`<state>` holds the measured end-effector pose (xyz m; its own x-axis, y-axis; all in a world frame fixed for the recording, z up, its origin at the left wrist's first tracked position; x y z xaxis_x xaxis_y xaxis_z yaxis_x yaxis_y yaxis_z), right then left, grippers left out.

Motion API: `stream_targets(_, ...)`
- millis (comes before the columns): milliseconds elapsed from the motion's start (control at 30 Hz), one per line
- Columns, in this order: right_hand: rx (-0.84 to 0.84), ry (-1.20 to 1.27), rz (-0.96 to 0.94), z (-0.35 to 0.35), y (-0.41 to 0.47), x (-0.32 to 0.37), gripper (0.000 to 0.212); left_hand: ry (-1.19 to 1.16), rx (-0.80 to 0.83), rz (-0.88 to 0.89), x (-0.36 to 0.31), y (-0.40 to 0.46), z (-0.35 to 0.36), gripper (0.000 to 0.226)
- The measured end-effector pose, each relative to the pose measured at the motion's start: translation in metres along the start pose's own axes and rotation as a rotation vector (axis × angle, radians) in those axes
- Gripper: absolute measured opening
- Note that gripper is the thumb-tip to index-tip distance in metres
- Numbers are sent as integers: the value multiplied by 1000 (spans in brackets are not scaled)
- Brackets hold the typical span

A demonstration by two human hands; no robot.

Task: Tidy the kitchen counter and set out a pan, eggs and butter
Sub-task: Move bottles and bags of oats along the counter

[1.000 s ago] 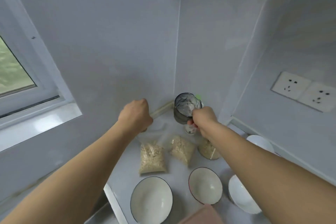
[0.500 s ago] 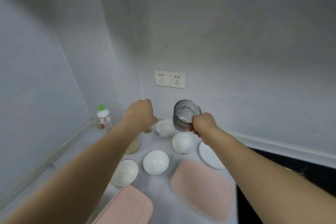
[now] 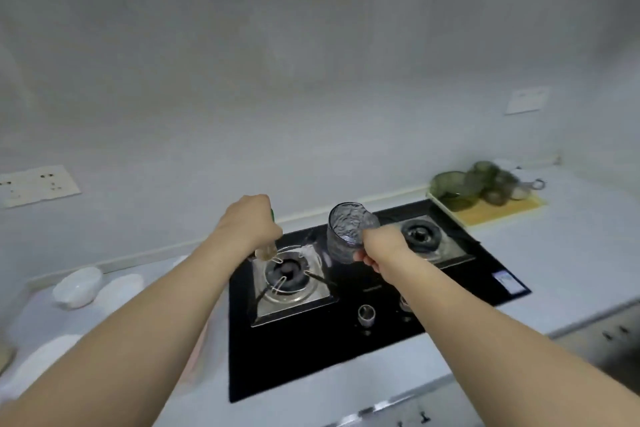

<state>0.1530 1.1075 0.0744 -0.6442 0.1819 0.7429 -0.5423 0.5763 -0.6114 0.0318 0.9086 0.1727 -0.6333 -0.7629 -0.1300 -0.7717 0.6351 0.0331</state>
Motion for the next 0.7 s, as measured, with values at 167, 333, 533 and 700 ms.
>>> stream_targets(167, -164, 99, 95, -142, 6, -34, 15, -28, -29, 224, -137, 40, 9, 16)
stream_targets(333, -278, 232, 111, -241, 8, -64, 15, -57, -24, 419, -250, 71, 17, 18)
stream_targets(533, -376, 370, 149, -317, 39, -89, 13, -109, -11, 539, -337, 111, 42, 22)
stream_targets(700, -419, 389, 163, -368, 86, -88, 12, -131, 23, 577, -385, 166, 72, 21)
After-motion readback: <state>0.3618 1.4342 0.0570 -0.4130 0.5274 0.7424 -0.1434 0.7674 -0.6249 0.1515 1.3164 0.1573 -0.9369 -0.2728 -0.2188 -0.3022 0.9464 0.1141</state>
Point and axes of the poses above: each hand's wrist, its own y-axis towards the middle knuckle, its own z-axis out of the palm, x = y × z, the point moved 9 cm from there along y, towards the middle knuckle, and after that the axes turned 15 degrees about z, right-handed, at the moved point
